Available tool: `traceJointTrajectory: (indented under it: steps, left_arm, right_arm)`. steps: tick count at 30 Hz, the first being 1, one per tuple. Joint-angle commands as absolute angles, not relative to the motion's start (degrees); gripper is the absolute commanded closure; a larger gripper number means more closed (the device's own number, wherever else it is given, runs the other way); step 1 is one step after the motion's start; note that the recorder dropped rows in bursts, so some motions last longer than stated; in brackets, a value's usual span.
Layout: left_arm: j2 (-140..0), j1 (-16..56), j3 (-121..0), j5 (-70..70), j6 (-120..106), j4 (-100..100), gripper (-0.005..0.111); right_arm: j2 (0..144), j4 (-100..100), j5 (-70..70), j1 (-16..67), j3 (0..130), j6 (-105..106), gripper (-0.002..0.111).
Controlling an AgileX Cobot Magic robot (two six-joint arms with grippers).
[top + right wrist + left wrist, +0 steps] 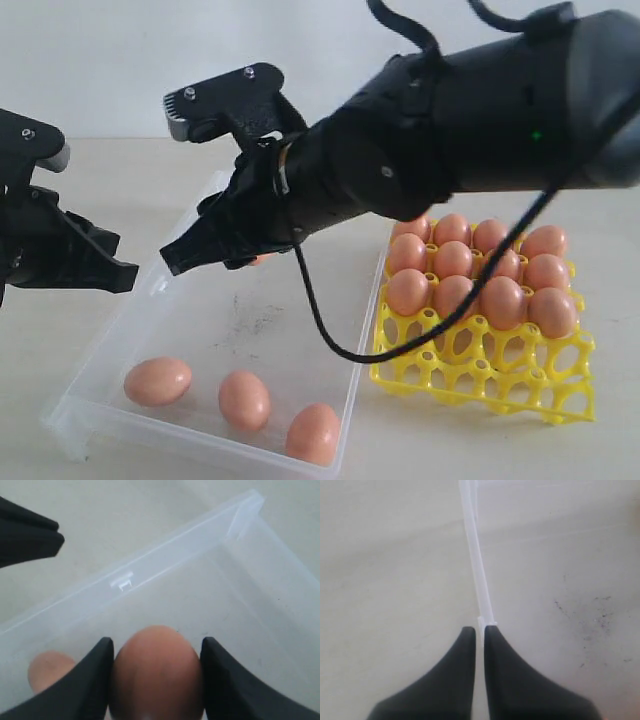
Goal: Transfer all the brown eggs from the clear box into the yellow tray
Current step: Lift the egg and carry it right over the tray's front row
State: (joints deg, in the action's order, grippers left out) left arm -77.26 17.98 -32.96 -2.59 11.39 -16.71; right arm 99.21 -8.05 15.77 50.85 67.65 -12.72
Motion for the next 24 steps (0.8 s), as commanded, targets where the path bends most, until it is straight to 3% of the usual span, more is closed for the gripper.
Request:
traceJointTrajectory:
  steps: [1,16,24]
  left_arm:
    - [-76.8,17.8,-32.7,-1.7,12.0,-17.0,0.103]
    - [-76.8,17.8,-32.7,-0.9,11.8,-17.0,0.103]
    - [-76.8,17.8,-32.7,0.9,11.2,-17.1,0.103]
  right_arm:
    - [92.6,-14.2,4.8,50.8,58.5,-17.5,0.109]
    - [85.6,-14.0,-5.2,37.3,43.3,-17.5,0.109]
    - [82.4,2.4,-25.0,35.1,31.0,-4.9,0.109]
